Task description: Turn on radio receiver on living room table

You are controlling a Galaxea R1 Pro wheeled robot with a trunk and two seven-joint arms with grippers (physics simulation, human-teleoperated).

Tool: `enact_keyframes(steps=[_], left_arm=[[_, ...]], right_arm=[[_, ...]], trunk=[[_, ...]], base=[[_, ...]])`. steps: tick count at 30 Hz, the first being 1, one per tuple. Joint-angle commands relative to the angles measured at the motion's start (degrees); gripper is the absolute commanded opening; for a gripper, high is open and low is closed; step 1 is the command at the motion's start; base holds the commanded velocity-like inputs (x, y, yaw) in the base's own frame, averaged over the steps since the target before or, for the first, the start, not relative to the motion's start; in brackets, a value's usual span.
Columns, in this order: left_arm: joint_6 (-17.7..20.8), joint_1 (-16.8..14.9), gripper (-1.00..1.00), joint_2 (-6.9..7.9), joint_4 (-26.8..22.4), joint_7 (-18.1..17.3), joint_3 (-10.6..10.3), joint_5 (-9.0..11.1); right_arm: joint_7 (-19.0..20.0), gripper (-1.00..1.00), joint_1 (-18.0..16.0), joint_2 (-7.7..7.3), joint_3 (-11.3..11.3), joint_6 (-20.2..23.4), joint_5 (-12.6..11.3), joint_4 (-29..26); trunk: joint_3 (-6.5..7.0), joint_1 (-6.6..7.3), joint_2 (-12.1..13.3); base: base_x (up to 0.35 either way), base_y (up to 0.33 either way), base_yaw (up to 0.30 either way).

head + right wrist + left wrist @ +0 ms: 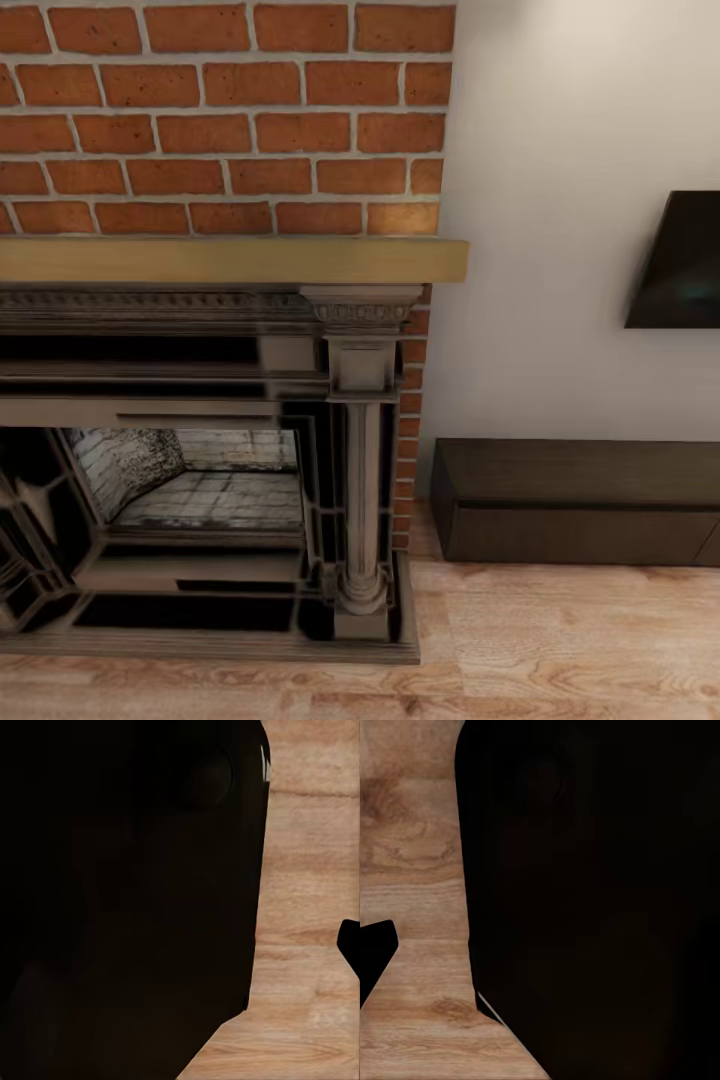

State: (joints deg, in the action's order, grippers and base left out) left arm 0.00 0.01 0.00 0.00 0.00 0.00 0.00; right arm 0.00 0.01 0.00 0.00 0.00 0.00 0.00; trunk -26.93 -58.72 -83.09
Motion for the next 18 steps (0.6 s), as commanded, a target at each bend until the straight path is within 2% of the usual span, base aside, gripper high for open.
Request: enact_keyframes(steps=[1, 11, 15, 18], left_arm=[[0.00, -0.01, 1.00, 0.00, 0.00, 0.00, 0.00, 0.00], [-0.34, 1.18, 1.00, -3.23, 0.00, -0.01, 0.08, -0.14], [-0.35, 1.22, 1.00, -4.51, 0.02, -0.01, 0.13, -0.15], [-0.35, 1.22, 1.00, -4.73, 0.02, -0.07, 0.22, -0.10]], right_arm=[[0.00, 1.00, -0.01, 0.00, 0.00, 0.00, 0.00, 0.00], [-0.09, 1.00, -2.89, 3.22, 0.15, 0.35, -0.18, 0.20], [-0.09, 1.00, -4.01, 3.34, 0.17, 0.35, -0.10, 0.20], [-0.09, 1.00, -4.04, 3.35, 0.24, 0.35, -0.07, 0.18]], trunk=[[0.00, -0.01, 0.01], [0.00, -0.01, 0.01], [0.00, -0.01, 0.01], [0.00, -0.01, 0.01]], base=[[0.000, 0.000, 0.000], [0.000, 0.000, 0.000], [0.000, 0.000, 0.000], [0.000, 0.000, 0.000]])
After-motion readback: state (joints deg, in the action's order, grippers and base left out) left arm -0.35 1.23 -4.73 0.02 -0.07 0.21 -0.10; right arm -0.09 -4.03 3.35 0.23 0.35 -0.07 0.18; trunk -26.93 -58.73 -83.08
